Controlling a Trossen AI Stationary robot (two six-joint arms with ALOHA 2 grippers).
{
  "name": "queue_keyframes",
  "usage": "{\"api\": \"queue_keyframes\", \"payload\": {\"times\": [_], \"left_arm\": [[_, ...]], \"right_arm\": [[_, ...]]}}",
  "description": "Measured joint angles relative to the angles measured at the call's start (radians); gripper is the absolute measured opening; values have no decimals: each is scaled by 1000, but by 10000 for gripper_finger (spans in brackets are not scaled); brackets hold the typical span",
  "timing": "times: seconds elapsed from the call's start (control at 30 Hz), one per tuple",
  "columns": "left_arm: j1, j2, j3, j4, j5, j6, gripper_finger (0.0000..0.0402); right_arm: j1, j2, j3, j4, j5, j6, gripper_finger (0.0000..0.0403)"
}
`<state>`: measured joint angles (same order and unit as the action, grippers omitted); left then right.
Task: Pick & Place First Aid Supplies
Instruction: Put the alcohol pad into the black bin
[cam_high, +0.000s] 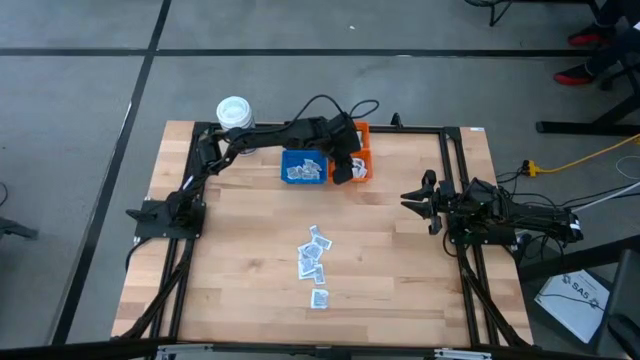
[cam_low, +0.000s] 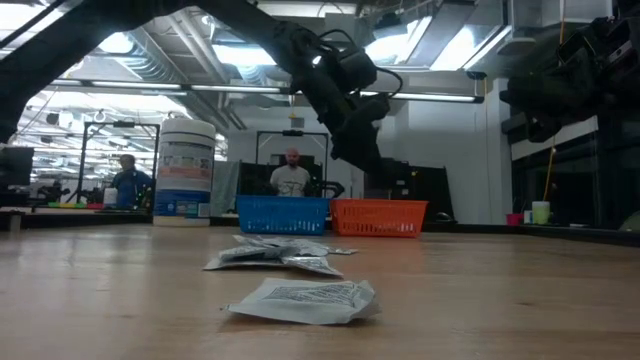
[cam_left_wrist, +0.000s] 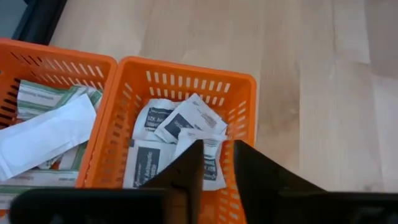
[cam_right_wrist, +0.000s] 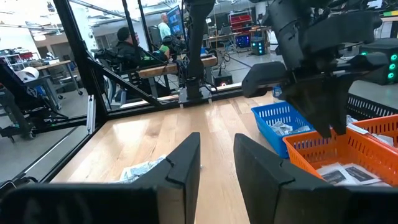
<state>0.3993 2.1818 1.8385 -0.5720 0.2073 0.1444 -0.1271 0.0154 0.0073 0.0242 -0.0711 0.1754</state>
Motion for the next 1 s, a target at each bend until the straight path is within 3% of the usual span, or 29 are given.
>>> {"api": "queue_keyframes", "payload": {"times": [0.17,0.33,0.7,1.0], "left_arm": [[7,-1,0,0,-4,0,139],[18,-34,0,-7,-5,0,163],[33,-113,0,-7,-4,129,143],[25,-186,0,-86,-13,337,130]], "right_arm": [[0,0,0,0,0,0,100],[0,0,0,0,0,0,100],[0,0,0,0,0,0,100],[0,0,0,0,0,0,100]]}}
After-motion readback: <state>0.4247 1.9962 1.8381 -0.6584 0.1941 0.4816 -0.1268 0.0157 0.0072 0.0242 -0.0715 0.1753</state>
